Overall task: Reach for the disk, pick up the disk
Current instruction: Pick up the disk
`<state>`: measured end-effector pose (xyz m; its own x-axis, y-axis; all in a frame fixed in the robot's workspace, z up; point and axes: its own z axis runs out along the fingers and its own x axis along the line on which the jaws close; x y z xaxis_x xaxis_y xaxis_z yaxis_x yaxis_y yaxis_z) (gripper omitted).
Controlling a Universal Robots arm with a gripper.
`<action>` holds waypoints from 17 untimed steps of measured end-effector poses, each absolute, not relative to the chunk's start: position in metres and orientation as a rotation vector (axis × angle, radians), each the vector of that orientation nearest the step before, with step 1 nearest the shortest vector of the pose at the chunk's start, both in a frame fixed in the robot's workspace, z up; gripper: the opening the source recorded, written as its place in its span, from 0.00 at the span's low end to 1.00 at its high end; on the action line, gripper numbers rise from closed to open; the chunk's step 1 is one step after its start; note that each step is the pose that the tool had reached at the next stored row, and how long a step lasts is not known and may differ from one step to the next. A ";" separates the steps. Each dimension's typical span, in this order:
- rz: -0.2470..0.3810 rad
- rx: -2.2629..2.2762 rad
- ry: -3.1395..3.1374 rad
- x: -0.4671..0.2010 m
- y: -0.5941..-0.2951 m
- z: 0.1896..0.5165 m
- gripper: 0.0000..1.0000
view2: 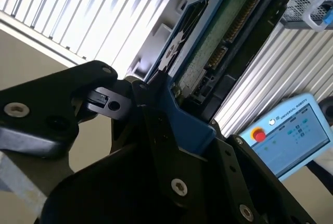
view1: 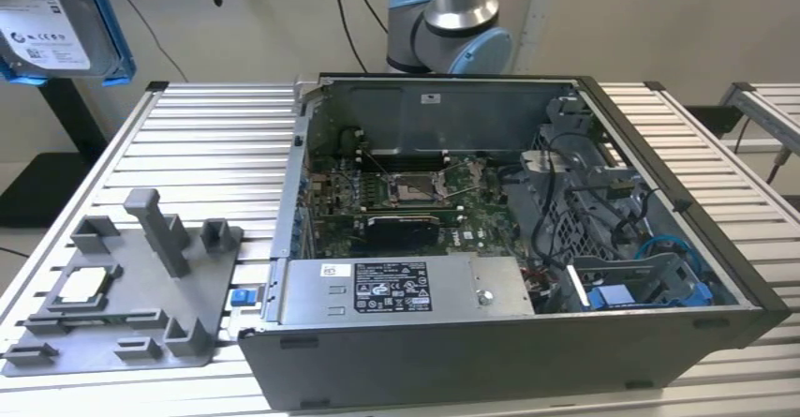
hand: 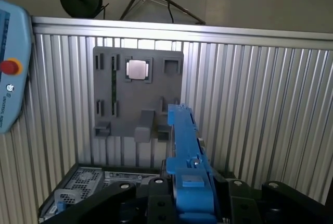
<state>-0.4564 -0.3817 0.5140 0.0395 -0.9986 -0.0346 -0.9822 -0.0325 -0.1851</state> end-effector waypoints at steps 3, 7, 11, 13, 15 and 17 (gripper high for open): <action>-0.155 -2.145 2.069 -0.448 -0.382 0.514 0.00; -0.155 -2.145 2.069 -0.437 -0.382 0.514 0.00; -0.154 -2.146 2.069 -0.425 -0.382 0.514 0.00; -0.154 -2.146 2.069 -0.420 -0.382 0.514 0.00; -0.154 -2.146 2.069 -0.415 -0.382 0.514 0.00; -0.154 -2.146 2.069 -0.409 -0.382 0.514 0.00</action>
